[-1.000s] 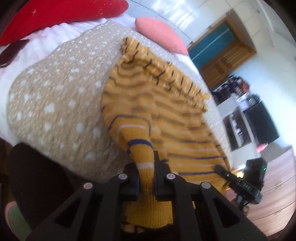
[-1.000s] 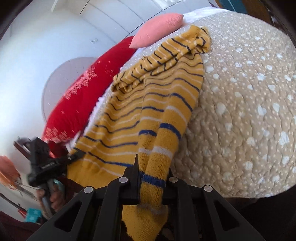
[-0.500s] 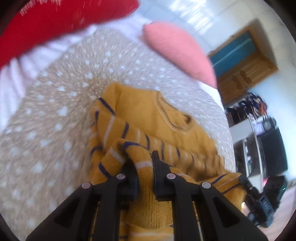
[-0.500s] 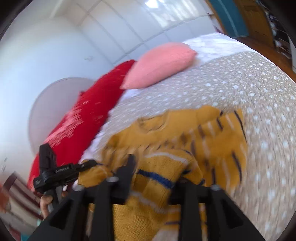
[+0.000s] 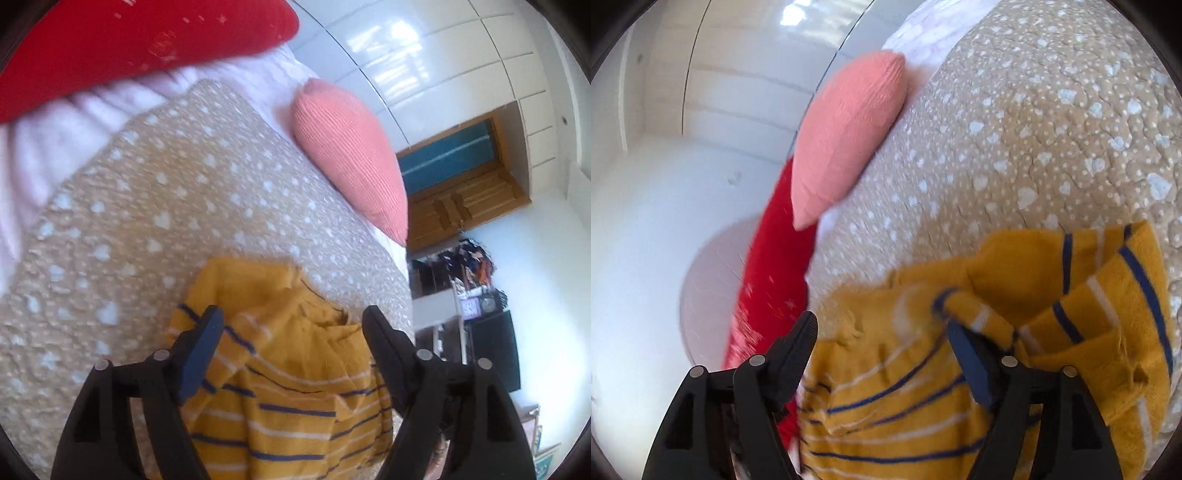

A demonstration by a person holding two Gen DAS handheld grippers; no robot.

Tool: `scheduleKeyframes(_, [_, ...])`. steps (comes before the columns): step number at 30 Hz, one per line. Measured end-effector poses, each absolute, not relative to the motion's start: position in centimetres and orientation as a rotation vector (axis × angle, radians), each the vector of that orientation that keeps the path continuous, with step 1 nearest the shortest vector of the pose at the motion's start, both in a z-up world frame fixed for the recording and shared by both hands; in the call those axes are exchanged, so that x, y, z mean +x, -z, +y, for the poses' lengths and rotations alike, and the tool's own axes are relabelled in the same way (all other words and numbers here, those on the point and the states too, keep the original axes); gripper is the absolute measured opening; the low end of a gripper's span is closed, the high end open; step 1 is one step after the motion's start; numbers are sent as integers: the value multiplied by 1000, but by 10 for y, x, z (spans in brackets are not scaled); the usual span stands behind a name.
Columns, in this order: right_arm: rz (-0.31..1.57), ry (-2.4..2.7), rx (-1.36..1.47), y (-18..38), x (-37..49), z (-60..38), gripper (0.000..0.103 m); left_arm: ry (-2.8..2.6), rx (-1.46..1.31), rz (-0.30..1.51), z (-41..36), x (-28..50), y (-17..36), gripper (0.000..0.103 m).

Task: Fold small clothes

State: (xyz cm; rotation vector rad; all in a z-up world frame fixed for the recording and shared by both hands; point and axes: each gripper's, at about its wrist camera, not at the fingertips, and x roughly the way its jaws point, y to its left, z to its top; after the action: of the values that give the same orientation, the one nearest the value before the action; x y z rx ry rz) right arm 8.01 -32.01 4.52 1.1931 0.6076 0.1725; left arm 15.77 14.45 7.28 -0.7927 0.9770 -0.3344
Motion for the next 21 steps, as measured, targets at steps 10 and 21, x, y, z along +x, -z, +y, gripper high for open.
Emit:
scheduleKeyframes(10, [679,-46,735,-74,-40,-303,78,366,-390,1059,138,72,-49,79])
scheduleKeyframes(21, [762,43,572,-55,-88,-278,7,198,-184,1108,132,51,-54,11])
